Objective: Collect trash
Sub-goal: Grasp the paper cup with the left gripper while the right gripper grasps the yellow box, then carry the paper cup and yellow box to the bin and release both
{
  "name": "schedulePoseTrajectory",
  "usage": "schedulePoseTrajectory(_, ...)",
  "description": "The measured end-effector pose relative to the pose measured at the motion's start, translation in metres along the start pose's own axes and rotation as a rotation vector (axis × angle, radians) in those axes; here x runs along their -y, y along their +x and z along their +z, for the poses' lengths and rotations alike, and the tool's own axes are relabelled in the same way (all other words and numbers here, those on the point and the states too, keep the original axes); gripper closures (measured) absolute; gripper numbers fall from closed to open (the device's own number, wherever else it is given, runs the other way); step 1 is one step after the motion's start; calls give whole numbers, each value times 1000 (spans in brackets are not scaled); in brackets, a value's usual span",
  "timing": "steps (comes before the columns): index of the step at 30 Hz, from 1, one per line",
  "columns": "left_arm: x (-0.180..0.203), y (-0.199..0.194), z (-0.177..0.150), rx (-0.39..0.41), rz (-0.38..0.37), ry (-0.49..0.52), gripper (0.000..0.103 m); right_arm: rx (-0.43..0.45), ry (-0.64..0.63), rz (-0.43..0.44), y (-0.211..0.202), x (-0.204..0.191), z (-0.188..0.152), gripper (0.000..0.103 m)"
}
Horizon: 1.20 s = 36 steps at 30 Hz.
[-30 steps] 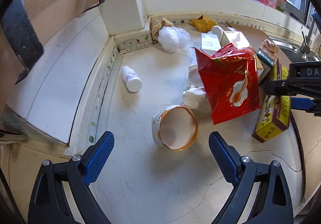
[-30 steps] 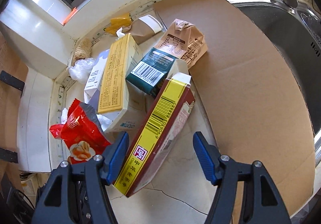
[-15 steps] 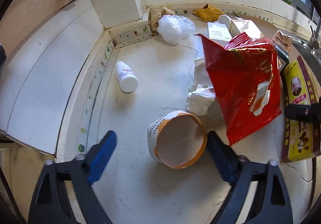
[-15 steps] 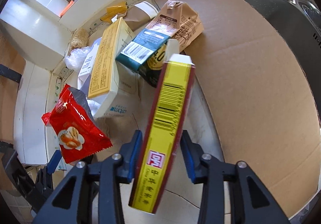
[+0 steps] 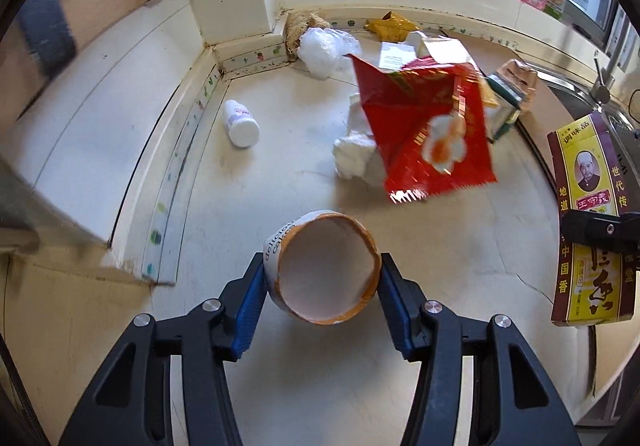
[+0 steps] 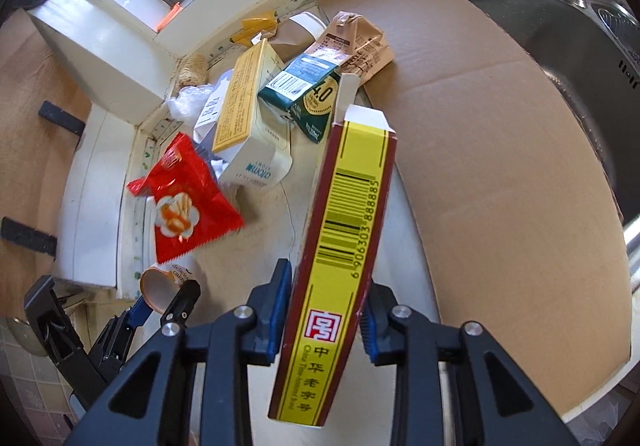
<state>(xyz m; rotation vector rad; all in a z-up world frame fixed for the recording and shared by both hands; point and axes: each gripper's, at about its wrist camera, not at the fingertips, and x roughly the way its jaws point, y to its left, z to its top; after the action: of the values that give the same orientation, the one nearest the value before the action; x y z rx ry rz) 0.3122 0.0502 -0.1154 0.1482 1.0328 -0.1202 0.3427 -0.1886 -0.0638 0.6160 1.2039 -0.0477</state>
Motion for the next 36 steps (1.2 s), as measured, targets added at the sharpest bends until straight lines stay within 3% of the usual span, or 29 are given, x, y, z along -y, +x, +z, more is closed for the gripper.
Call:
schedulePoseTrajectory(11,33,-93,-69,53,-60,11,51,-6,-30,85,-55,31,-68,72)
schedulePoseTrajectory(20,58,-152,-139,62,-88,6,51,-22,-138,95,-98,46,-137,72)
schedulePoseTrajectory(27,72,-175,-186,44,-95,4,51,-35,-246,96,-116,51,-186,72)
schedulePoseTrajectory(36,92,-178,-236,-4,-100,16,51,-96,-325,88,-106,66,-235,72)
